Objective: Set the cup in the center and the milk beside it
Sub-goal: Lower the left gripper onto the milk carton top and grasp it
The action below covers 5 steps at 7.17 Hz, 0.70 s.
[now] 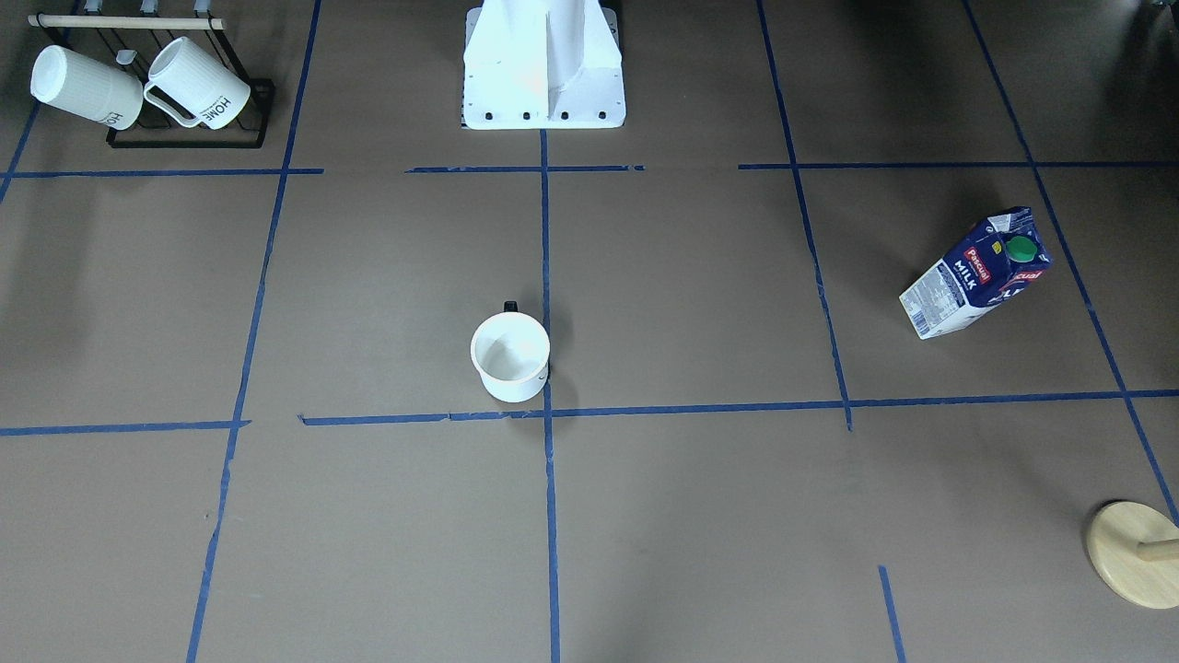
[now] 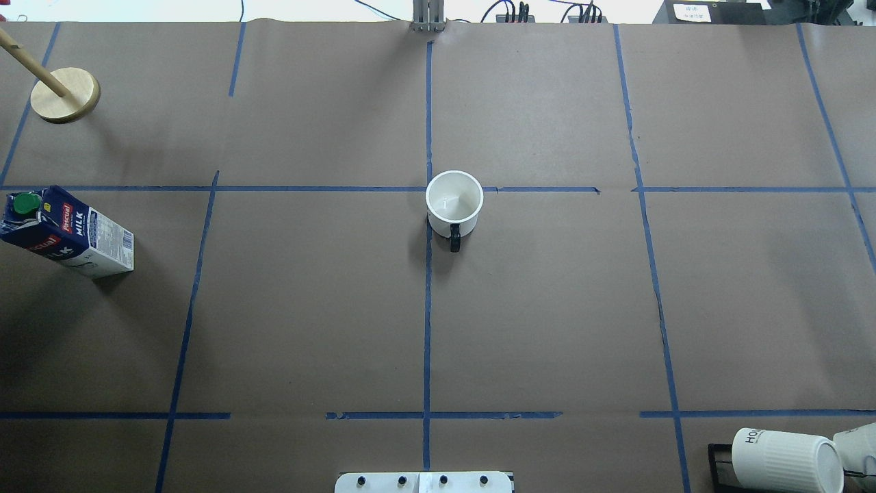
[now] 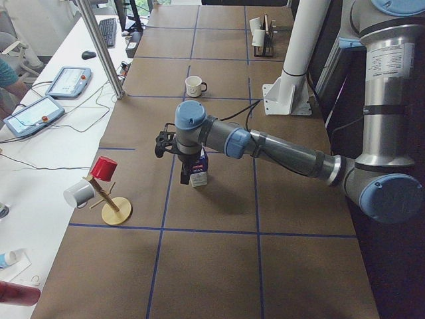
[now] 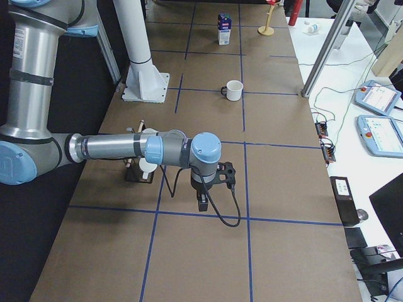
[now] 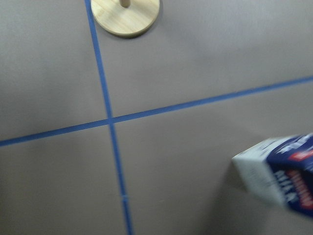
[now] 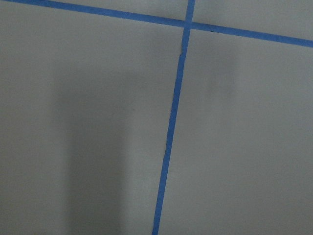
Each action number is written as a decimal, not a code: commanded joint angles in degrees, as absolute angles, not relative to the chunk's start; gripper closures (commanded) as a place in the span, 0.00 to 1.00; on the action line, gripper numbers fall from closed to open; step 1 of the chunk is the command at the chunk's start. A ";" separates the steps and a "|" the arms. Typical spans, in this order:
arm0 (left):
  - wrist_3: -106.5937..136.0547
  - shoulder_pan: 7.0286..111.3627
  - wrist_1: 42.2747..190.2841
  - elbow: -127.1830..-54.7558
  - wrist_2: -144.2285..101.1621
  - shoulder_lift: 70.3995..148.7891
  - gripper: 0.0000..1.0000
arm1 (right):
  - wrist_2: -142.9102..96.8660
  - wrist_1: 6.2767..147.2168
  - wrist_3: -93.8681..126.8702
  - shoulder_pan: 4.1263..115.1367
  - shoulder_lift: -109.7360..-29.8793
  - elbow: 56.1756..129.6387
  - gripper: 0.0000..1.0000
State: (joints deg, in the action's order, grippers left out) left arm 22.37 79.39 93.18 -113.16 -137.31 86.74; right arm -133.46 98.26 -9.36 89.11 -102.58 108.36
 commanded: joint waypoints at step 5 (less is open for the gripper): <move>38.93 68.74 93.25 -114.17 -133.25 90.26 0.00 | -133.42 98.17 -9.32 89.12 -102.57 108.37 0.00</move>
State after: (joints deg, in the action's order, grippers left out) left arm 38.17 70.20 93.18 -114.54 -134.56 90.24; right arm -133.49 98.18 -9.22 89.12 -102.57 108.41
